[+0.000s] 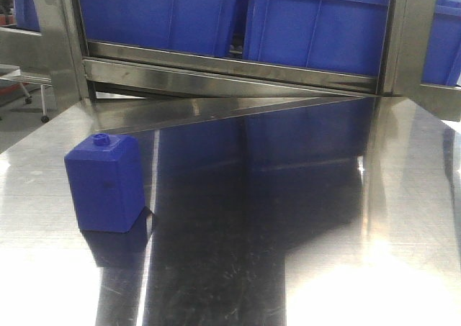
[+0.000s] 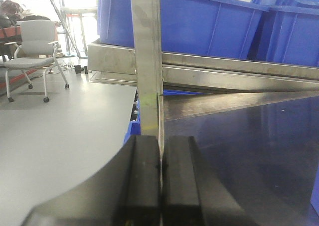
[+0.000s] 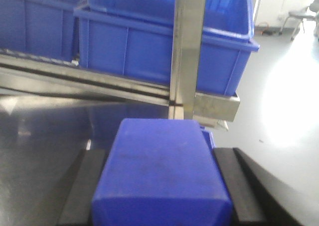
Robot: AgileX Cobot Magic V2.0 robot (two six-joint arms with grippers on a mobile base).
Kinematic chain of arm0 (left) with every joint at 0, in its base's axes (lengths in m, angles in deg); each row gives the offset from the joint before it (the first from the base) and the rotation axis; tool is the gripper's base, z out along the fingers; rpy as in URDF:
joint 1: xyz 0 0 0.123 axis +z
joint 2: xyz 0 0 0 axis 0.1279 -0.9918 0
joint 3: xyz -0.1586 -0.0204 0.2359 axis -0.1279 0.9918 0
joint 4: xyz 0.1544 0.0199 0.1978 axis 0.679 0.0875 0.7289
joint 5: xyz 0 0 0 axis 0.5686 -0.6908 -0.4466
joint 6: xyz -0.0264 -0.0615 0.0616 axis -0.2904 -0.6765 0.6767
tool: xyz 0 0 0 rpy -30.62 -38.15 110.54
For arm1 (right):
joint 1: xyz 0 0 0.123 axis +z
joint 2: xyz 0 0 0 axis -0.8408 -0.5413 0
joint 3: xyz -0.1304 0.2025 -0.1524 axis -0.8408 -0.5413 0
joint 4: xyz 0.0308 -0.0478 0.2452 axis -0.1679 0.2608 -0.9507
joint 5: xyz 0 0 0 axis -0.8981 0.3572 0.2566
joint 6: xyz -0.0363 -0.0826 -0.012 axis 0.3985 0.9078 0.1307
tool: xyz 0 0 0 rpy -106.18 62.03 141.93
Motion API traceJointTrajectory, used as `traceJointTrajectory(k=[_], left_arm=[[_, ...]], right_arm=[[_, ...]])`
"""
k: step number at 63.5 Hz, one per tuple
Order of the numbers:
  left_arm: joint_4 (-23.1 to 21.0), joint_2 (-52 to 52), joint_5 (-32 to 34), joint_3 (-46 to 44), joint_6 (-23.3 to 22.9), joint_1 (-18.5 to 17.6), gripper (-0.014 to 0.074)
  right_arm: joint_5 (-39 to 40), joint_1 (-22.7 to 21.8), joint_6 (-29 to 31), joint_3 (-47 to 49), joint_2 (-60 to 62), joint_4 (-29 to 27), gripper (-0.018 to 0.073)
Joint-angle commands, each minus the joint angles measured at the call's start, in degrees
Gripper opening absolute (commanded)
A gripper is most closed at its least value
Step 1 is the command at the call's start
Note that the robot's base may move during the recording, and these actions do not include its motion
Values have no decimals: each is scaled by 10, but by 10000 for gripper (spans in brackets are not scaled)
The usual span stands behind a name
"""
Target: Pick and sort blue part to right shelf
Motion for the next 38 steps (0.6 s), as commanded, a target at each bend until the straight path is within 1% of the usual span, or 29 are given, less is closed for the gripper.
traceJointTrajectory(k=[1, 38], left_arm=[[-4, 11, 46, 14, -1, -1, 122], [-4, 11, 46, 14, -1, -1, 122]], right_arm=[[55, -5, 7, 16, 2, 7, 425], [55, -5, 7, 16, 2, 7, 425]])
